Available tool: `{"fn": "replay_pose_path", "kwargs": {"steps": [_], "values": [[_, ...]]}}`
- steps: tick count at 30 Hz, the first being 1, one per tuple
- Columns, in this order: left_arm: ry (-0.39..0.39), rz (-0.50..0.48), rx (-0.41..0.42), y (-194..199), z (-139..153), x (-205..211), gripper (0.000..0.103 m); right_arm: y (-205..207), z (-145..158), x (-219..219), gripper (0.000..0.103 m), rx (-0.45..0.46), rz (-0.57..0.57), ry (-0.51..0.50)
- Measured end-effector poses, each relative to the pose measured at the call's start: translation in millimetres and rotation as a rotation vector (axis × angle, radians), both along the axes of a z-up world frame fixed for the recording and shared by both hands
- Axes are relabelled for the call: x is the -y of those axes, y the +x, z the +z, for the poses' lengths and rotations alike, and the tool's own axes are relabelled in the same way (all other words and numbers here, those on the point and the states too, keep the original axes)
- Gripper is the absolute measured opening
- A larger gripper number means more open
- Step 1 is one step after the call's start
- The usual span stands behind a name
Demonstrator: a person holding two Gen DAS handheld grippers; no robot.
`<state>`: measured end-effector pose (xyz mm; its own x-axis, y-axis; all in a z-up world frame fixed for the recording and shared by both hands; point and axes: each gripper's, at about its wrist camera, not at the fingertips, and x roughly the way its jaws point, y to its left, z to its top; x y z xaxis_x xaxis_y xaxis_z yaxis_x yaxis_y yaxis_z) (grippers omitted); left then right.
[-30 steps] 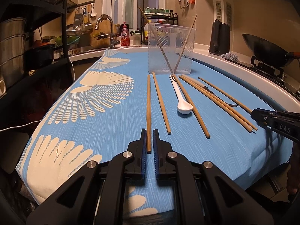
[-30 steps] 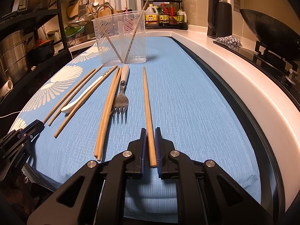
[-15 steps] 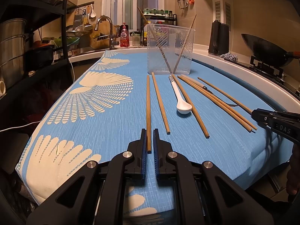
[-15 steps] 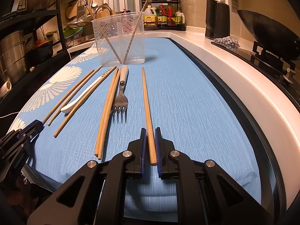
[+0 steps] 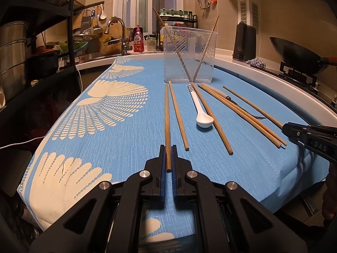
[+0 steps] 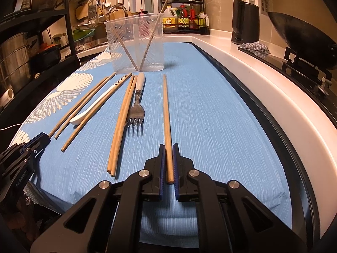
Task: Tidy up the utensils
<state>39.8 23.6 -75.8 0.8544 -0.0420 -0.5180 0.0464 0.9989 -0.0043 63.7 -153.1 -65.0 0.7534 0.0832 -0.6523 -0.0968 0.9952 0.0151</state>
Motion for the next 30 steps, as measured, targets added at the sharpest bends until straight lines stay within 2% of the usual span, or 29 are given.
{"fn": "replay_pose_path", "kwargs": {"steps": [12,30], "values": [[0.021,-0.001,0.077,-16,22,2,0.005,-13,23,-3,0.007,0.056,0.020,-0.010],[0.023,-0.002,0.208,-31,68,0,0.005,-22,78,-1,0.007,0.178,0.042,-0.022]]}}
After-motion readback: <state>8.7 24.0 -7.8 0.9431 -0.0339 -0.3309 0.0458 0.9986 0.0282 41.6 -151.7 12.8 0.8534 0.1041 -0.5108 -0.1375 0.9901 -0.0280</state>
